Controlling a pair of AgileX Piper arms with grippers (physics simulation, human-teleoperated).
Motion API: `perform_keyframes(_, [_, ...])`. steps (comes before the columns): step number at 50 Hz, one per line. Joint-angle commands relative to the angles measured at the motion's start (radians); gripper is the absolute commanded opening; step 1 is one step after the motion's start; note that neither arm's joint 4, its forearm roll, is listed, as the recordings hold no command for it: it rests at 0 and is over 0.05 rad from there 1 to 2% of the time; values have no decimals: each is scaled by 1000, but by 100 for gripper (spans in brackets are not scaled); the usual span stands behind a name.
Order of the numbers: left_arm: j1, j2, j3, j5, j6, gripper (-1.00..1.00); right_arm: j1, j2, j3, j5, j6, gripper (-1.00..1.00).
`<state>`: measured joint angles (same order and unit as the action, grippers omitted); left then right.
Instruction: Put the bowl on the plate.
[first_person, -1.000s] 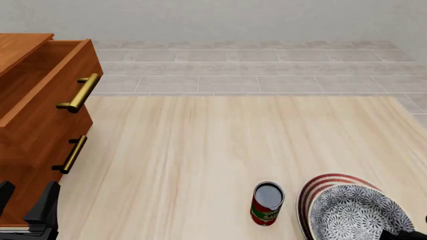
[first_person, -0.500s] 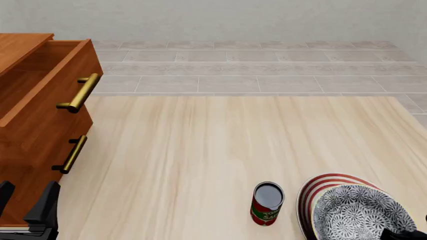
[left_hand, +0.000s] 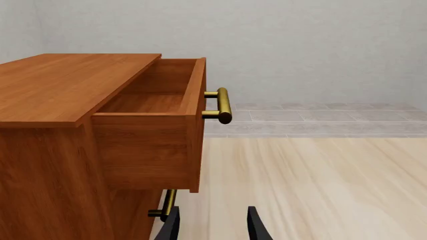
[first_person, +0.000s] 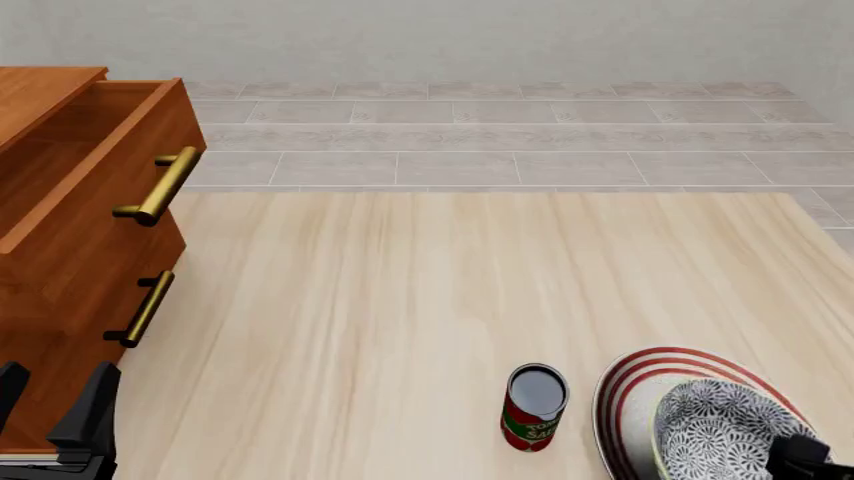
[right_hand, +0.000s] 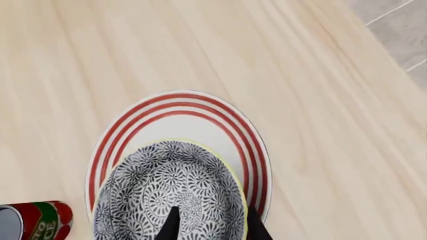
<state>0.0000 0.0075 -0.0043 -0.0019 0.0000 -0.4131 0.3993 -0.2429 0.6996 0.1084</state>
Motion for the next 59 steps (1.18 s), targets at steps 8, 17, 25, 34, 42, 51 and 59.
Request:
perform_keyframes(8, [0, 0, 0, 0, 0, 100, -89, 64, -44, -39, -50, 100])
perform_keyframes(17, [0, 0, 0, 0, 0, 100, -116, 47, -155, 28, -79, 100])
perform_keyframes(25, [0, 0, 0, 0, 0, 100, -124, 47, -291, 104, -111, 100])
perform_keyframes(34, [0, 0, 0, 0, 0, 100, -110, 57, -435, 174, -142, 100])
perform_keyframes(42, [0, 0, 0, 0, 0, 100, -87, 66, -539, 223, -157, 100])
perform_keyframes(51, [0, 0, 0, 0, 0, 100, -54, 73, -607, 252, -169, 100])
perform_keyframes(59, [0, 0, 0, 0, 0, 100, -23, 94, -693, 279, -182, 100])
